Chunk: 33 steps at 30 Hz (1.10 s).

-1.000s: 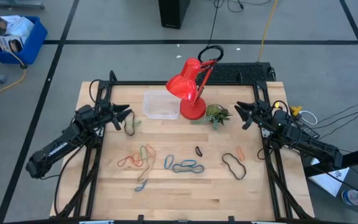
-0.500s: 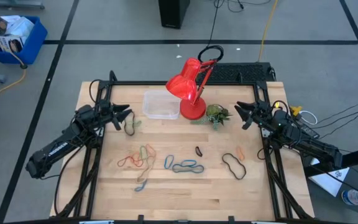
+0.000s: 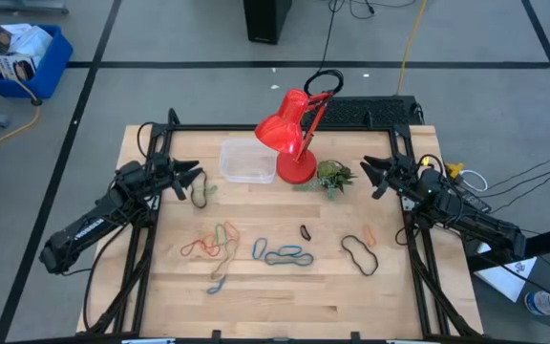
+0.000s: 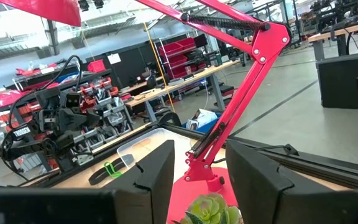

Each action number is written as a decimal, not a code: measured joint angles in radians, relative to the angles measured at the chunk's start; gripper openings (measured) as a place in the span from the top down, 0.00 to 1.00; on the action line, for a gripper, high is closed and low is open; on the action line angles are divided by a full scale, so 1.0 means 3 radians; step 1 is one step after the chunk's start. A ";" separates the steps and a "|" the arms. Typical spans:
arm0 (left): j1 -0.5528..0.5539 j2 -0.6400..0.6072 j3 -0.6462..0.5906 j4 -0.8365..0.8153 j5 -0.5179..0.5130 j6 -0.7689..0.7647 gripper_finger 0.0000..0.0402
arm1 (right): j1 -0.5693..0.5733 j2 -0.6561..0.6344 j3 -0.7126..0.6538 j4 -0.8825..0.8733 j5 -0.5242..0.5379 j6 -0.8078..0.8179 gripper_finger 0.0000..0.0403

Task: Pick and place rubber bands into bin
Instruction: Put the top black rubber band into the transparent bin

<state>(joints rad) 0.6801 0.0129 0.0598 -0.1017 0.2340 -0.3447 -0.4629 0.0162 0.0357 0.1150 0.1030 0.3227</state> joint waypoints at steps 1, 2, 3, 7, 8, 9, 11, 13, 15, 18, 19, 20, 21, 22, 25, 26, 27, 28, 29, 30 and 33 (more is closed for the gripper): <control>0.0000 0.0001 0.0000 0.0000 0.0000 0.0000 0.54 | -0.0001 -0.0001 0.0000 0.0000 0.0001 -0.0004 0.65; 0.0001 0.0001 0.0000 0.0000 0.0000 0.0000 0.54 | 0.0000 0.0000 0.0000 0.0000 0.0000 -0.0004 0.65; 0.0000 0.0001 0.0001 0.0001 0.0000 0.0000 0.54 | 0.0000 -0.0001 0.0000 0.0001 0.0001 -0.0005 0.65; 0.0000 0.0001 0.0000 0.0000 0.0000 0.0000 0.54 | -0.0001 -0.0001 0.0000 0.0069 0.0007 -0.0145 0.65; 0.0000 0.0000 0.0000 0.0000 0.0000 0.0000 0.54 | -0.0001 -0.0001 0.0000 0.0093 0.0007 -0.0225 0.65; 0.0001 0.0000 0.0000 0.0000 0.0000 0.0000 0.54 | 0.0000 -0.0001 0.0000 0.0113 0.0007 -0.0295 0.65; 0.0000 0.0000 0.0000 0.0001 0.0000 0.0000 0.54 | 0.0000 -0.0001 0.0000 0.0146 0.0009 -0.0355 0.65; 0.0000 0.0001 0.0001 0.0000 0.0000 0.0000 0.54 | 0.0000 -0.0001 0.0000 0.0162 0.0011 -0.0357 0.65; 0.0000 0.0001 0.0000 0.0000 0.0000 0.0000 0.54 | -0.0001 0.0000 0.0000 0.0165 0.0006 -0.0357 0.65; 0.0000 0.0000 0.0001 0.0000 0.0000 0.0000 0.54 | -0.0001 -0.0001 0.0000 0.0165 0.0004 -0.0357 0.65; 0.0001 0.0000 0.0001 0.0001 0.0000 0.0000 0.54 | 0.0000 0.0000 0.0000 0.0164 0.0003 -0.0357 0.65; 0.0000 0.0000 0.0000 0.0001 0.0000 0.0000 0.54 | -0.0001 0.0000 0.0000 0.0157 0.0003 -0.0357 0.65; 0.0001 0.0000 0.0001 0.0000 0.0000 0.0000 0.54 | -0.0001 -0.0001 0.0000 0.0148 0.0003 -0.0357 0.65; 0.0001 0.0001 0.0001 0.0000 0.0000 0.0000 0.54 | -0.0001 0.0000 0.0000 0.0144 0.0002 -0.0357 0.65; 0.0000 0.0000 0.0000 0.0000 0.0000 0.0000 0.54 | 0.0000 0.0000 0.0000 0.0140 0.0002 -0.0357 0.65; 0.0000 0.0000 0.0000 0.0000 0.0000 0.0000 0.54 | -0.0001 0.0000 0.0000 0.0140 0.0002 -0.0357 0.65; 0.0000 0.0000 0.0000 0.0001 0.0000 0.0000 0.54 | -0.0001 -0.0001 0.0000 0.0137 0.0002 -0.0357 0.65; 0.0000 0.0001 0.0000 0.0001 0.0000 0.0000 0.54 | -0.0001 0.0000 0.0000 0.0123 0.0002 -0.0357 0.65; 0.0001 0.0001 0.0000 0.0000 0.0000 0.0000 0.54 | -0.0001 0.0000 0.0000 0.0114 0.0002 -0.0357 0.65; 0.0000 0.0000 0.0001 0.0001 0.0000 0.0000 0.54 | 0.0000 -0.0001 0.0000 0.0112 0.0001 -0.0357 0.65; 0.0000 0.0000 0.0001 0.0001 0.0000 0.0000 0.54 | 0.0000 0.0000 0.0000 0.0112 0.0001 -0.0357 0.65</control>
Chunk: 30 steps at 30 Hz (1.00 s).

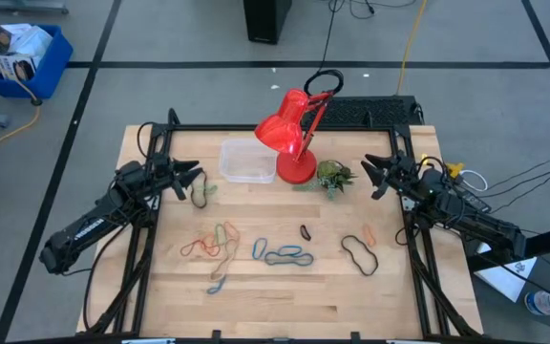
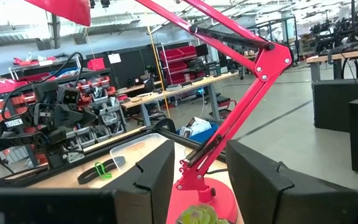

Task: Pick and place rubber bands into bin
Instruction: Put the top black rubber band into the transparent bin

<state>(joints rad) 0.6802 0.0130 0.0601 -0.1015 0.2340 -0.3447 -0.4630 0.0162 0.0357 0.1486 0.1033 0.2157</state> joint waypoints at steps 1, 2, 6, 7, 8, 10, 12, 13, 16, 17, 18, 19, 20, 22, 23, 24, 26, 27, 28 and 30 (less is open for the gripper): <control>-0.0001 0.0001 -0.0001 0.0001 0.0000 0.0000 0.54 | 0.0000 -0.0001 0.0000 0.0000 0.0001 0.0000 0.65; 0.0001 0.0001 0.0000 0.0001 0.0000 0.0000 0.54 | 0.0000 -0.0001 0.0000 0.0000 0.0000 0.0000 0.65; 0.0001 0.0000 0.0000 0.0011 0.0026 -0.0008 0.54 | -0.0001 -0.0001 0.0000 0.0006 0.0001 0.0000 0.65; 0.0001 0.0000 -0.0001 0.0013 0.0070 -0.0015 0.54 | 0.0000 0.0000 0.0000 0.0010 0.0003 0.0000 0.65; 0.0000 0.0001 -0.0001 0.0032 0.0106 -0.0021 0.54 | 0.0000 0.0000 0.0000 0.0013 0.0006 0.0000 0.65; -0.0001 0.0001 -0.0001 0.0154 0.0170 -0.0097 0.54 | 0.0000 0.0000 0.0000 0.0013 0.0006 -0.0002 0.65; -0.0002 0.0008 0.0007 0.0293 0.0218 -0.0109 0.54 | 0.0000 -0.0001 0.0000 0.0014 0.0013 -0.0048 0.65; -0.0003 0.0028 0.0032 0.0297 0.0232 -0.0089 0.54 | 0.0000 -0.0001 0.0000 0.0014 0.0018 -0.0087 0.65; -0.0004 0.0185 0.0180 0.0158 0.0172 -0.0070 0.54 | 0.0000 -0.0001 0.0000 0.0014 0.0161 -0.0149 0.65; -0.0004 0.0264 0.0245 0.0053 0.0115 -0.0070 0.54 | 0.0000 0.0000 0.0000 0.0014 0.0248 -0.0151 0.65; -0.0004 0.0364 0.0323 -0.0089 0.0058 -0.0057 0.54 | 0.0000 -0.0001 0.0000 0.0015 0.0338 -0.0152 0.65; -0.0004 0.0479 0.0420 -0.0253 0.0003 -0.0040 0.54 | 0.0000 0.0000 0.0000 0.0015 0.0417 -0.0153 0.65; -0.0004 0.0601 0.0528 -0.0431 -0.0043 -0.0016 0.54 | -0.0001 -0.0001 0.0000 0.0014 0.0485 -0.0153 0.65; -0.0004 0.0879 0.0774 -0.0830 -0.0163 0.0020 0.54 | -0.0001 0.0000 0.0000 0.0014 0.0545 -0.0156 0.65; -0.0004 0.1034 0.0906 -0.1059 -0.0235 0.0028 0.54 | -0.0001 -0.0001 0.0001 0.0016 0.0543 -0.0178 0.65; -0.0004 0.1198 0.1033 -0.1282 -0.0320 0.0024 0.54 | -0.0001 0.0000 0.0000 0.0019 0.0537 -0.0211 0.65; -0.0004 0.1563 0.1290 -0.1685 -0.0536 -0.0020 0.54 | 0.0000 0.0000 0.0000 0.0031 0.0533 -0.0260 0.65; -0.0004 0.1745 0.1387 -0.1793 -0.0650 -0.0090 0.54 | 0.0000 -0.0001 0.0000 0.0036 0.0535 -0.0263 0.65; -0.0003 0.1918 0.1483 -0.1897 -0.0746 -0.0154 0.54 | 0.0000 -0.0001 0.0001 0.0038 0.0536 -0.0263 0.65; -0.0003 0.2292 0.1658 -0.2059 -0.0884 -0.0241 0.54 | 0.0000 -0.0001 0.0000 0.0042 0.0536 -0.0264 0.65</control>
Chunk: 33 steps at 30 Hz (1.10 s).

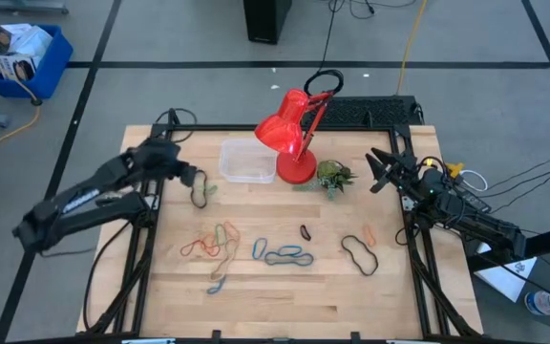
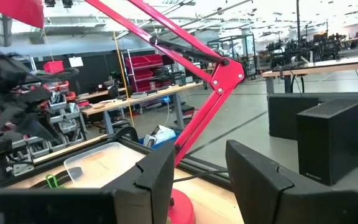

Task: Pick and place rubber bands into bin
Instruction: Put the top black rubber band into the transparent bin

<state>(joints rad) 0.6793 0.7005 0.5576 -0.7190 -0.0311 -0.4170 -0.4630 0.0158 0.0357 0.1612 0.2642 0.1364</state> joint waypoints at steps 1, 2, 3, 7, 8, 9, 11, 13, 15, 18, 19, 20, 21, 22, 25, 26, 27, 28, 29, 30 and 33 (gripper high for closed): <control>0.0000 0.0182 0.0076 -0.0063 -0.0029 -0.0024 0.54 | 0.0000 0.0000 0.0000 0.0000 0.0000 0.0000 0.65; 0.0000 0.0364 0.0146 -0.0121 -0.0063 -0.0027 0.54 | -0.0001 0.0000 0.0000 0.0000 0.0000 0.0000 0.65; 0.0000 0.0550 0.0214 -0.0173 -0.0089 -0.0014 0.54 | -0.0001 0.0001 0.0000 0.0000 0.0000 0.0000 0.65; 0.0004 0.1226 0.0467 -0.0323 -0.0114 0.0082 0.54 | -0.0001 0.0000 0.0000 0.0000 -0.0005 0.0000 0.65; 0.0015 0.1372 0.0526 -0.0369 -0.0140 0.0116 0.54 | 0.0000 0.0000 0.0000 0.0000 -0.0006 0.0000 0.65; 0.0031 0.1507 0.0578 -0.0426 -0.0182 0.0149 0.54 | -0.0001 0.0001 0.0000 -0.0001 -0.0007 0.0001 0.65; 0.0070 0.1740 0.0678 -0.0570 -0.0283 0.0186 0.54 | 0.0000 0.0001 0.0000 -0.0001 -0.0008 0.0001 0.65; 0.0133 0.1902 0.0745 -0.0647 -0.0340 0.0217 0.54 | -0.0001 0.0000 0.0000 -0.0001 -0.0009 0.0001 0.65; 0.0198 0.2012 0.0756 -0.0684 -0.0345 0.0238 0.54 | -0.0001 0.0000 0.0000 -0.0002 -0.0009 0.0001 0.65; 0.0291 0.2122 0.0755 -0.0693 -0.0343 0.0193 0.54 | -0.0001 0.0001 0.0000 -0.0003 -0.0009 0.0000 0.65; 0.0320 0.2146 0.0754 -0.0693 -0.0341 0.0168 0.54 | -0.0001 0.0001 0.0000 -0.0004 -0.0010 0.0001 0.65; 0.0351 0.2168 0.0747 -0.0692 -0.0339 0.0155 0.54 | 0.0000 0.0000 0.0000 -0.0004 -0.0010 0.0001 0.65; 0.0375 0.2193 0.0741 -0.0687 -0.0339 0.0144 0.54 | -0.0001 0.0001 0.0000 -0.0004 -0.0010 0.0001 0.65; 0.0396 0.2212 0.0740 -0.0687 -0.0336 0.0130 0.54 | -0.0001 0.0000 0.0000 -0.0004 -0.0010 0.0001 0.65; 0.0427 0.2256 0.0740 -0.0664 -0.0210 0.0100 0.54 | -0.0001 0.0001 0.0000 -0.0016 -0.0010 0.0001 0.65; 0.0426 0.2266 0.0740 -0.0665 -0.0195 0.0100 0.54 | -0.0001 0.0001 0.0000 -0.0017 -0.0010 0.0000 0.65; 0.0424 0.2274 0.0740 -0.0661 -0.0188 0.0102 0.54 | 0.0000 0.0000 0.0000 -0.0017 -0.0010 0.0001 0.65; 0.0425 0.2289 0.0740 -0.0656 -0.0186 0.0098 0.54 | 0.0000 0.0001 0.0000 -0.0017 -0.0010 0.0001 0.65; 0.0425 0.2305 0.0740 -0.0653 -0.0187 0.0078 0.54 | -0.0001 0.0001 0.0000 -0.0018 -0.0010 0.0001 0.65; 0.0425 0.2319 0.0740 -0.0646 -0.0187 0.0061 0.54 | -0.0001 0.0000 0.0000 -0.0019 -0.0010 0.0001 0.65; 0.0425 0.2367 0.0740 -0.0591 -0.0104 0.0040 0.54 | -0.0001 0.0000 0.0000 -0.0031 -0.0010 0.0000 0.65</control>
<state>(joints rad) 0.8066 1.4105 0.7795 -0.8963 -0.0624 -0.4049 -0.4633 0.0160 0.0357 0.1520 0.2611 0.1364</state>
